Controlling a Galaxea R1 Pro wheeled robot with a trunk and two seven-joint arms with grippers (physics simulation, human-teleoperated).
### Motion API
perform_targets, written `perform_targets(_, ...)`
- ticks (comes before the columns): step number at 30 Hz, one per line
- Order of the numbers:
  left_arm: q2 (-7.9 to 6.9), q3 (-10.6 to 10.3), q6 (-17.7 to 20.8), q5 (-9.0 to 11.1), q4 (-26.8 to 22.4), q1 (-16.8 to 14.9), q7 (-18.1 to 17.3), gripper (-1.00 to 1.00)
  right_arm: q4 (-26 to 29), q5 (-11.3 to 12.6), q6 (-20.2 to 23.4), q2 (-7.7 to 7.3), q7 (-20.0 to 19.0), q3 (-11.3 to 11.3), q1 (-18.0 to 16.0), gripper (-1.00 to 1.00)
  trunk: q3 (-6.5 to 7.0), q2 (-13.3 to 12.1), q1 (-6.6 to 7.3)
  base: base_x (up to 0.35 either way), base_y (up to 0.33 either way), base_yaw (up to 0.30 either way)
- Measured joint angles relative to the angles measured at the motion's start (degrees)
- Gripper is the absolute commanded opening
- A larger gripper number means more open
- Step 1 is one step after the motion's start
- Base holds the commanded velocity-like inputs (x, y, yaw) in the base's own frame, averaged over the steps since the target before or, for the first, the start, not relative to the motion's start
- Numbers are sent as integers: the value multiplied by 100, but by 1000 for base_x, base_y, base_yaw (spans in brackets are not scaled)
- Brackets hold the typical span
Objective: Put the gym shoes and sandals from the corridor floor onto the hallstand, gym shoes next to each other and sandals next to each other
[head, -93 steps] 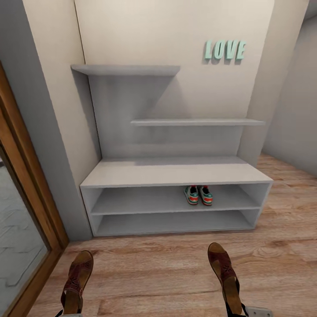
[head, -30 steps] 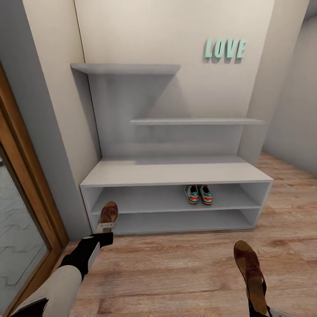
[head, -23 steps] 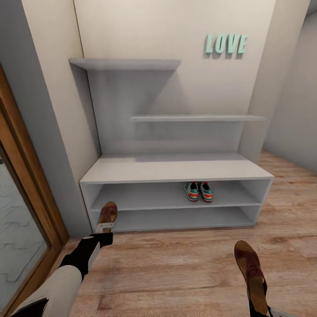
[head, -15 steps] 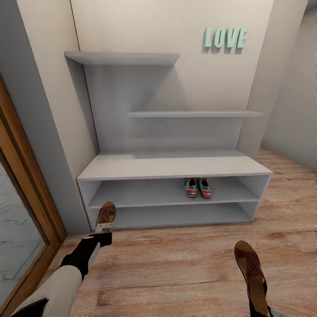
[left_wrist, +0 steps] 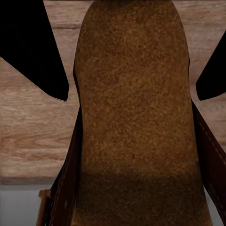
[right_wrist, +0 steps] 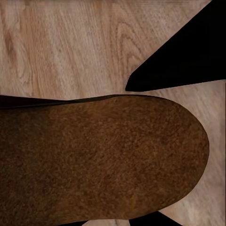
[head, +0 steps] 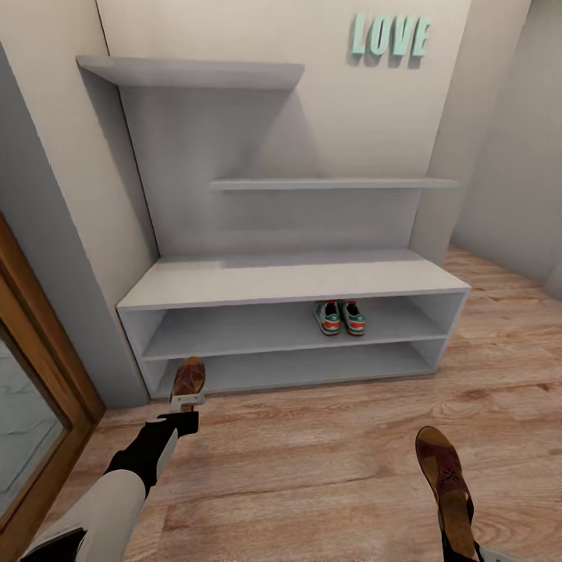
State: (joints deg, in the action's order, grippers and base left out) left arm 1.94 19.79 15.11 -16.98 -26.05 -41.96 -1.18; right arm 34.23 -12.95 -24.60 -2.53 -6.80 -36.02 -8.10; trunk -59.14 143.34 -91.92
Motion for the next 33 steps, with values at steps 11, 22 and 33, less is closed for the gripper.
perform_targets(11,-28,-254,35,-23,-285,9,150,-100,11,-60,-18,94,4,5,0,-100,-3,0,0,0,0,-3)
perform_targets(22,62,-251,217,-30,-292,-205,145,-100,45,-47,-18,89,5,-7,0,-100,-2,0,0,0,0,0)
perform_targets(33,61,-258,570,-43,-310,-515,143,-100,60,-48,-18,73,5,-10,0,-100,-3,0,0,0,0,0)
